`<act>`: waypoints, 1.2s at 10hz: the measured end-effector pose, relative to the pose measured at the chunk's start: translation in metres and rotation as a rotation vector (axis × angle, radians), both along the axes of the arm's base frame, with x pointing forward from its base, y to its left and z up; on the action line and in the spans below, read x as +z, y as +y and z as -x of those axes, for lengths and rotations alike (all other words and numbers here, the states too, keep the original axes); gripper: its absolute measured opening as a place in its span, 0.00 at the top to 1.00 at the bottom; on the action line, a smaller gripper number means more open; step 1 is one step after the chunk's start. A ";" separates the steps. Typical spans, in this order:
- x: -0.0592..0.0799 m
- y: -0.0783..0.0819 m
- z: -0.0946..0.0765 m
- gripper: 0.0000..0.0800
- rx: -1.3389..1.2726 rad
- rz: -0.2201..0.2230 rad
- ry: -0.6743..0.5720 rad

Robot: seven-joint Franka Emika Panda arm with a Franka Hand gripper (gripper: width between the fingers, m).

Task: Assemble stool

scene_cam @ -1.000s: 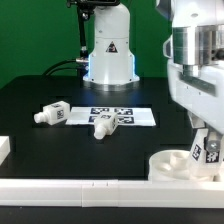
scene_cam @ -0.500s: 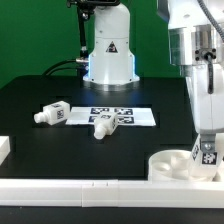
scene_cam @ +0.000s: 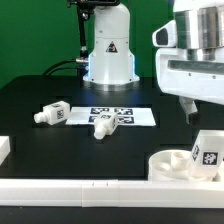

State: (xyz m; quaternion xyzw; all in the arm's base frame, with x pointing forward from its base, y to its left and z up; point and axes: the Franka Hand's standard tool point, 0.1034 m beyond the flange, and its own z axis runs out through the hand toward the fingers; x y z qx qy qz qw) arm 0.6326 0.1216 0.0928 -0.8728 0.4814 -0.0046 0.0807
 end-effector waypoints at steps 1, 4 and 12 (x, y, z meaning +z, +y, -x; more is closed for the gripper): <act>-0.001 -0.001 0.000 0.19 0.052 0.006 -0.006; 0.001 0.007 0.001 0.19 0.606 0.106 -0.061; 0.009 0.003 -0.004 0.19 1.662 0.216 -0.092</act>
Offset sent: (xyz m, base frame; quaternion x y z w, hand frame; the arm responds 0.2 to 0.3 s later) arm 0.0002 0.0214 0.0111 -0.0308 0.0248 -0.3987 0.9162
